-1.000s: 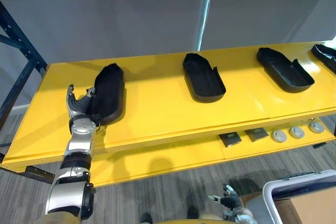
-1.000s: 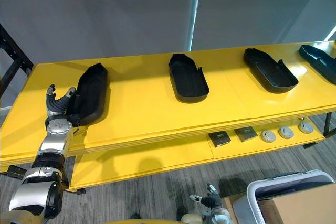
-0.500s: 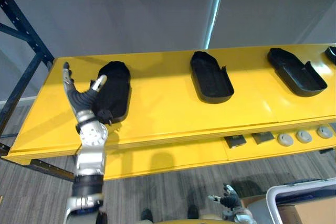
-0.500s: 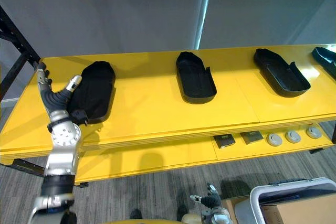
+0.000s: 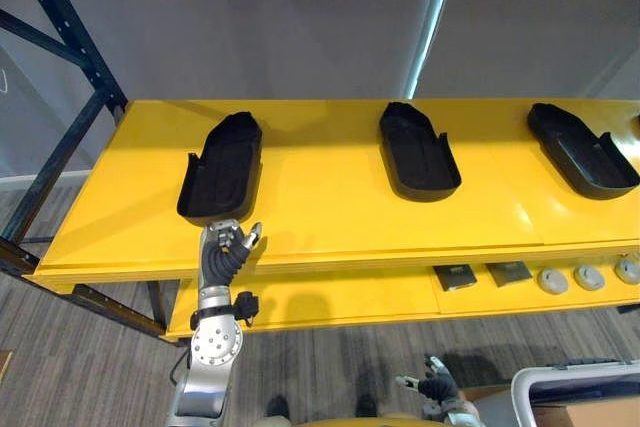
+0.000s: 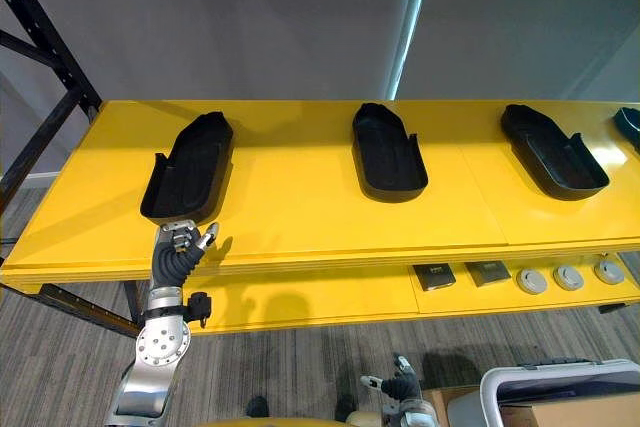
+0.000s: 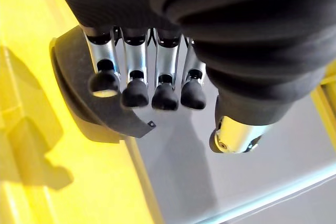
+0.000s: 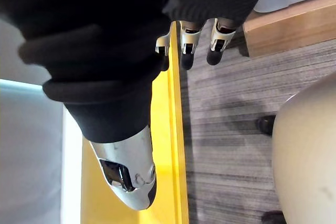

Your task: Walk over and take plastic housings, then place them on the shelf

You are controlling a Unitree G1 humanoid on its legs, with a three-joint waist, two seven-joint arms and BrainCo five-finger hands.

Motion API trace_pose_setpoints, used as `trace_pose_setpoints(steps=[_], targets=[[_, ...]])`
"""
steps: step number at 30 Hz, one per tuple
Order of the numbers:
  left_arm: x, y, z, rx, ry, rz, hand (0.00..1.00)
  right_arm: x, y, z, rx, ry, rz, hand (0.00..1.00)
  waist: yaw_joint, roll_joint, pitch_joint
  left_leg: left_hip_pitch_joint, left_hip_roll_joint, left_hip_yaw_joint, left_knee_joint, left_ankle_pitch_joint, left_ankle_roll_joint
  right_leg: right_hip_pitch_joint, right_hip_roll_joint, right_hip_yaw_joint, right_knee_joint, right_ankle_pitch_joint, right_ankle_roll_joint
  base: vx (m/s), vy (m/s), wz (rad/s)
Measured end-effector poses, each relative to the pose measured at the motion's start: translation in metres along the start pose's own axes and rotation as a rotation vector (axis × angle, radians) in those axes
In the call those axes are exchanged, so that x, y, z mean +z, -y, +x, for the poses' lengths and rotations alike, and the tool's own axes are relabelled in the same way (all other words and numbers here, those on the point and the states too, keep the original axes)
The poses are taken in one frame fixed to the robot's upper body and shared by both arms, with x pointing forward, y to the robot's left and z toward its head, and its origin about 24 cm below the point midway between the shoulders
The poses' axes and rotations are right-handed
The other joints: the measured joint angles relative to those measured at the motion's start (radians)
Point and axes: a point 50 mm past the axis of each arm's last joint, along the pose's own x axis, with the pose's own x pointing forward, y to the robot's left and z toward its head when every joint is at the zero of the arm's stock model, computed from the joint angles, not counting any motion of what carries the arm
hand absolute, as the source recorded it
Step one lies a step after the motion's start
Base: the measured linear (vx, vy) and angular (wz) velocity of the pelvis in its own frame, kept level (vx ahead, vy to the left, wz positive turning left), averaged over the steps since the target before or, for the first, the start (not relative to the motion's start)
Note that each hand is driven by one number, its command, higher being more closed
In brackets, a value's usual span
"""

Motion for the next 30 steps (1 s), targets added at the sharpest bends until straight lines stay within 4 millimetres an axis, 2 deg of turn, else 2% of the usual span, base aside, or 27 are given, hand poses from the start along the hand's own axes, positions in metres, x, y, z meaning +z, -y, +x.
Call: trace_pose_setpoints(steps=[8,12,20,23,30], targets=[[-0.016,0.004,0.0,-0.006,-0.071,0.024,1.0,0.0,-0.002,0.0,0.004,0.001,0.001,0.0,-0.001,-0.005,-0.003,0.008,0.001,0.005,0.0,-0.001,0.001,0.014,0.001,0.002,-0.017,0.007,0.0,0.0,0.0,0.0],[-0.025,-0.004,0.002,0.04,-0.113,0.048,1.0,0.0,-0.002,0.0,0.002,0.0,-0.001,0.0,-0.003,-0.003,-0.003,0.009,0.002,0.016,0.0,-0.002,0.002,0.014,0.002,0.01,-0.025,0.01,0.002,-0.01,0.003,-0.06],[-0.032,-0.016,0.021,0.13,-0.148,0.068,1.0,0.0,-0.001,0.0,0.003,0.001,-0.005,0.0,-0.005,-0.001,-0.002,0.004,0.0,0.028,0.0,-0.008,0.004,0.006,0.002,0.028,-0.035,0.013,0.008,0.01,0.005,-0.06],[-0.035,-0.022,0.028,0.173,-0.171,0.076,1.0,0.001,-0.001,0.0,0.004,0.006,-0.005,0.0,-0.008,-0.001,-0.002,-0.005,0.0,0.03,0.0,-0.01,0.003,-0.003,0.003,0.03,-0.036,0.019,0.0,0.04,-0.002,-0.02],[-0.038,-0.031,0.043,0.184,-0.174,0.115,1.0,0.003,-0.001,0.0,0.007,0.01,-0.005,0.0,-0.02,0.0,-0.001,-0.004,0.001,0.036,0.0,-0.014,-0.001,-0.004,0.011,0.034,-0.038,0.019,-0.001,0.02,-0.008,-0.01]])
